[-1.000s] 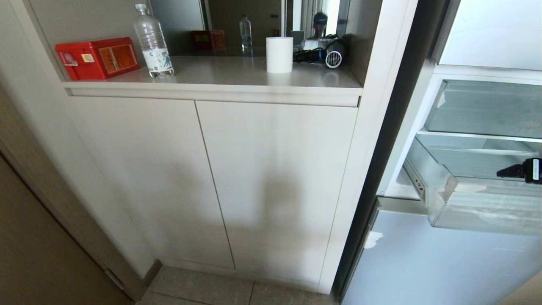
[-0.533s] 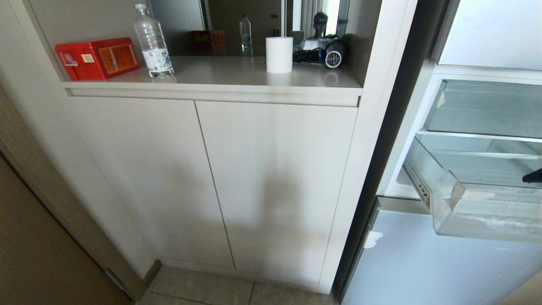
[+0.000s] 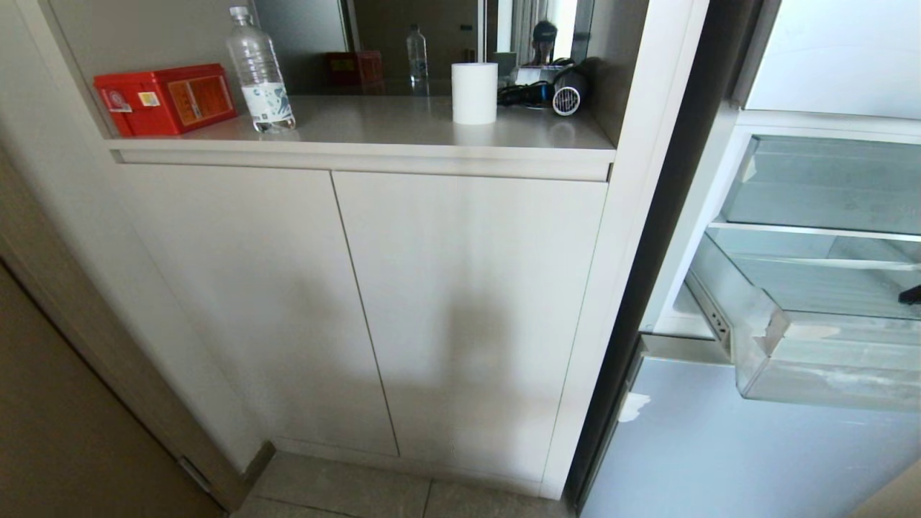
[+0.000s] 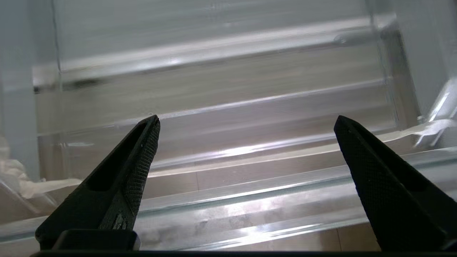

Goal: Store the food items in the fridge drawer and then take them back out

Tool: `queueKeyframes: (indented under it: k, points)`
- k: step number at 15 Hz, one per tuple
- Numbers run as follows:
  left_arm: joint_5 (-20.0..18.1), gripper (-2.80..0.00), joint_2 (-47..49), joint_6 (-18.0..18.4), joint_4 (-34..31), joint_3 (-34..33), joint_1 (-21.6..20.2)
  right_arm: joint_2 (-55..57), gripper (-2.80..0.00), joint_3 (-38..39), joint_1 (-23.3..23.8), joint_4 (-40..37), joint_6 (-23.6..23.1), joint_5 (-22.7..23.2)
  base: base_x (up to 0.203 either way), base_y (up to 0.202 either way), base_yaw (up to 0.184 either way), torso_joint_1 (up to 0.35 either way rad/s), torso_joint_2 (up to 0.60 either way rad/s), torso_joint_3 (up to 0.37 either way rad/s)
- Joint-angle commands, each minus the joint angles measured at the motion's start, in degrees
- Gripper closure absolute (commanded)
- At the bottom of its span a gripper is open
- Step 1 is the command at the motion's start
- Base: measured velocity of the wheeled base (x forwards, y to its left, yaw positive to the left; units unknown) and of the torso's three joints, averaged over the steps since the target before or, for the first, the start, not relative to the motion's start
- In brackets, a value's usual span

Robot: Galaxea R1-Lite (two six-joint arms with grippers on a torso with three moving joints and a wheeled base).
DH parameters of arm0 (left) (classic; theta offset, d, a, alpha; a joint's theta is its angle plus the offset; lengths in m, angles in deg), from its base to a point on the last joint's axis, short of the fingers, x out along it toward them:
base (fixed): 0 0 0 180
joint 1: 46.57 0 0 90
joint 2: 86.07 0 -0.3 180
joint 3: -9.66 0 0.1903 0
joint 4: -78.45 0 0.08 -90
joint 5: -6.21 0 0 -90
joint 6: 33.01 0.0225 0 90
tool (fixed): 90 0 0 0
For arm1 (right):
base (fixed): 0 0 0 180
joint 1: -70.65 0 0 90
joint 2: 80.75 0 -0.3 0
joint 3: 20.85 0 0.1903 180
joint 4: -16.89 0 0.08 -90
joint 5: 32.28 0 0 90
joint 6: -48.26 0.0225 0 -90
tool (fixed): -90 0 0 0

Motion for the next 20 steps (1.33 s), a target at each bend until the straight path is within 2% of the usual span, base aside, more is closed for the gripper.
queueKeyframes:
  k: [1, 4, 12, 18, 20]
  points:
    - [0.0, 0.00, 0.1, 0.0, 0.0, 0.0, 0.0, 1.4, -2.80, 0.4, 0.3, -0.6, -0.9, 0.0, 0.000, 0.000, 0.000, 0.000, 0.00, 0.000]
    - [0.0, 0.00, 0.1, 0.0, 0.0, 0.0, 0.0, -0.2, -2.80, 3.0, 3.6, -0.6, -7.5, 0.1, 0.000, 0.000, 0.000, 0.000, 0.00, 0.000]
    - [0.0, 0.00, 0.1, 0.0, 0.0, 0.0, 0.0, -5.7, -2.80, 7.5, 6.3, -1.2, -9.2, 0.9, 0.000, 0.000, 0.000, 0.000, 0.00, 0.000]
    - [0.0, 0.00, 0.1, 0.0, 0.0, 0.0, -0.1, -8.8, -2.80, 10.4, 7.5, -6.6, -10.9, 1.1, 0.000, 0.000, 0.000, 0.000, 0.00, 0.000]
    - [0.0, 0.00, 0.1, 0.0, 0.0, 0.0, -0.1, -9.3, -2.80, 11.0, 8.0, -6.6, -11.0, 3.2, 0.000, 0.000, 0.000, 0.000, 0.00, 0.000]
